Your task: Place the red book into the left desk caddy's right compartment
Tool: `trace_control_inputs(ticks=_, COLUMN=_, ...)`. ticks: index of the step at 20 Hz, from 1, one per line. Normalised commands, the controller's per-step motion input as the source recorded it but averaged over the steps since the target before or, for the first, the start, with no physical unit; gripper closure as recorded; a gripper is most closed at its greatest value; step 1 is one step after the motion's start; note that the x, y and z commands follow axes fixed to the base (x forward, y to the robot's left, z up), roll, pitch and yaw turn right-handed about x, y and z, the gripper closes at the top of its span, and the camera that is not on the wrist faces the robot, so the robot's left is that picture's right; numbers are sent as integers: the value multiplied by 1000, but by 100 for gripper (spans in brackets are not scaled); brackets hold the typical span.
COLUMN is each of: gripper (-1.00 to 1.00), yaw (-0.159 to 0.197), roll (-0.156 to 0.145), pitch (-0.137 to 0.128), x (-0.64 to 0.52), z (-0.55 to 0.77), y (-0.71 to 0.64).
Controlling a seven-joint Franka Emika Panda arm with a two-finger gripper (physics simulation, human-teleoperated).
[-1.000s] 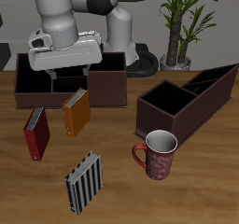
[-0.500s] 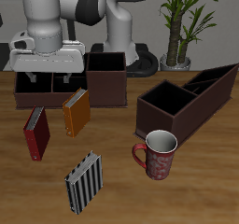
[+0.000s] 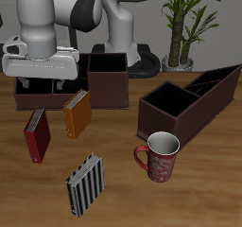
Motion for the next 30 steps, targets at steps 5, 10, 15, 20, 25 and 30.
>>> trace_control_inputs(ticks=5, gripper=-100, yaw=24, roll=-9, pitch=-4, x=153, z=-123, y=-164)
trace_control_inputs(ticks=10, gripper=-100, yaw=-35, roll=-27, pitch=-25, x=139, z=-64, y=-381)
trace_control_inputs(ticks=15, gripper=-100, yaw=5, roll=-43, pitch=-17, x=84, z=-126, y=-151)
trace_control_inputs(ticks=20, gripper=-100, yaw=-19, roll=-11, pitch=15, x=127, z=-233, y=3)
trace_control_inputs(ticks=25, gripper=-100, yaw=15, roll=9, pitch=31, x=143, z=-302, y=81)
trace_control_inputs(ticks=30, gripper=-100, yaw=-21, roll=-5, pitch=19, x=90, z=-257, y=14)
